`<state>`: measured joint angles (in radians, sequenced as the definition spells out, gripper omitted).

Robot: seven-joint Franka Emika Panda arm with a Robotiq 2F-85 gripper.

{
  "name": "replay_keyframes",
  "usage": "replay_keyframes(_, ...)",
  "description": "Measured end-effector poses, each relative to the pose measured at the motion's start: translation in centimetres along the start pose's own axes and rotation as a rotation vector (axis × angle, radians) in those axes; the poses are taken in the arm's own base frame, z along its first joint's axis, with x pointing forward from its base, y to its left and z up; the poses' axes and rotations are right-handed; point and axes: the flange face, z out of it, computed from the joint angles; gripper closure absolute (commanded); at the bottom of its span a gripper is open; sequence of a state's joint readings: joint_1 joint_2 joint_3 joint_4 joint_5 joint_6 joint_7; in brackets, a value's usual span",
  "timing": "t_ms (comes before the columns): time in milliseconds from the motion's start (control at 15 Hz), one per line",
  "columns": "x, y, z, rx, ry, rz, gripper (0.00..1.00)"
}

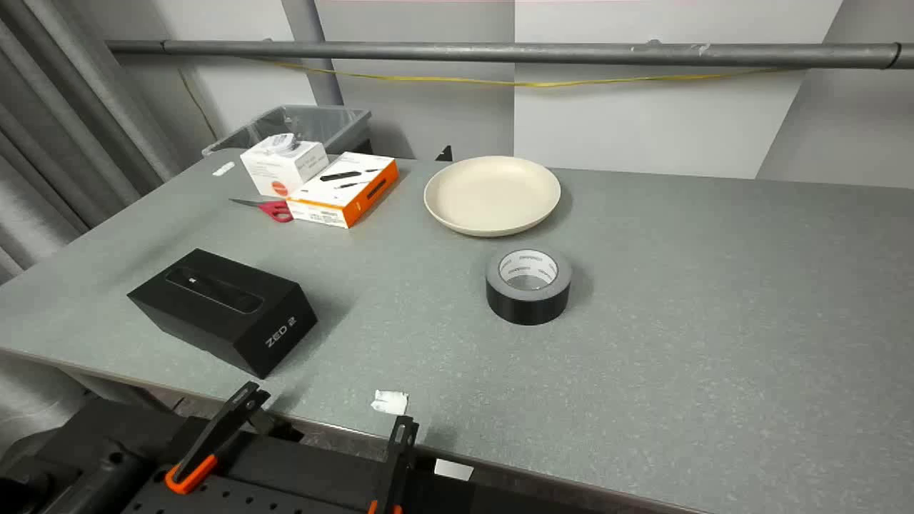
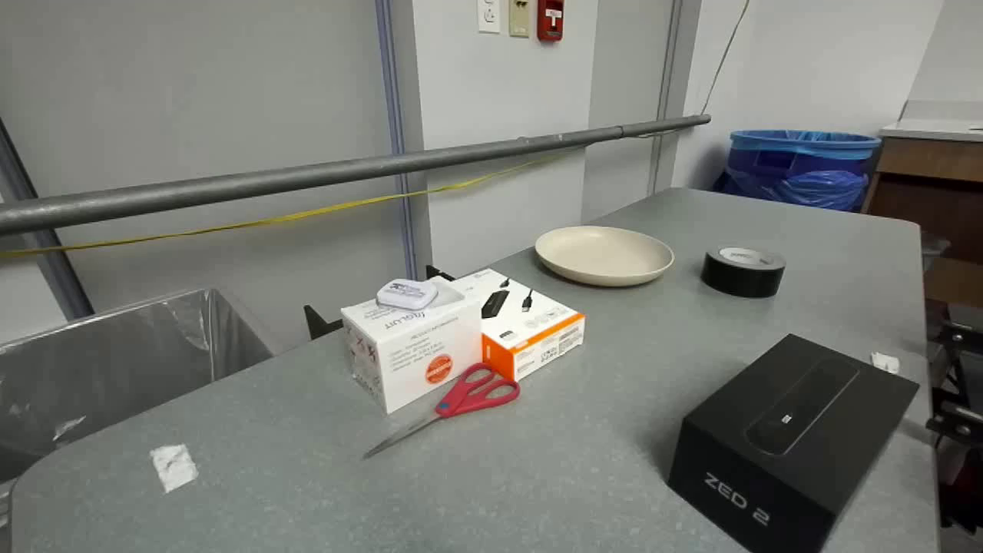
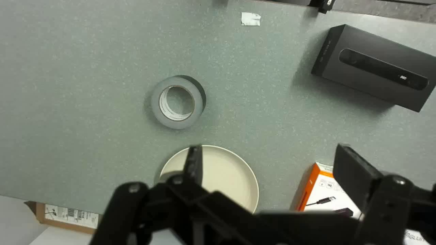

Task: Put the masking tape on the plate

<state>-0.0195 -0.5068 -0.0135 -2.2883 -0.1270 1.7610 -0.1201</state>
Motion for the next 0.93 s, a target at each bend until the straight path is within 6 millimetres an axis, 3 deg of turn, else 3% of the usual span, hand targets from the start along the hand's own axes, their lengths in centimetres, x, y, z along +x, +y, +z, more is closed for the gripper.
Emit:
replay_keyframes(600, 0.2, 0.0, 0.2, -0.001, 0.018, 0.006, 0.00)
replay_keyframes(733, 0.5, 0.2, 2.1, 0.002, 0.031, 0.011, 0.00)
replay_keyframes(933, 0.7, 1.4, 8.2, 0.007, 0.028, 0.035, 0.00)
